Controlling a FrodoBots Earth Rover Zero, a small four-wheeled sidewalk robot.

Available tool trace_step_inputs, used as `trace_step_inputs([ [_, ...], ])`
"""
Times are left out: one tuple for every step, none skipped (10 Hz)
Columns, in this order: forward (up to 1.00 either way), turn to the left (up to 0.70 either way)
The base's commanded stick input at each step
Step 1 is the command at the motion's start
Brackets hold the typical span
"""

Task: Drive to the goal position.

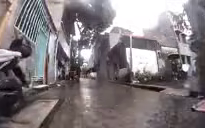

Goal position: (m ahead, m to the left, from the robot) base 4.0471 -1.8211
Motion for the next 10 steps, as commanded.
trace_step_inputs([
  [0.0, -0.75],
  [0.0, -0.99],
  [0.0, -0.99],
  [0.0, -0.99],
  [0.0, -0.99],
  [0.0, -0.99],
  [0.0, -0.99],
  [0.0, -0.99],
  [0.0, -0.99],
  [0.0, -0.99],
])
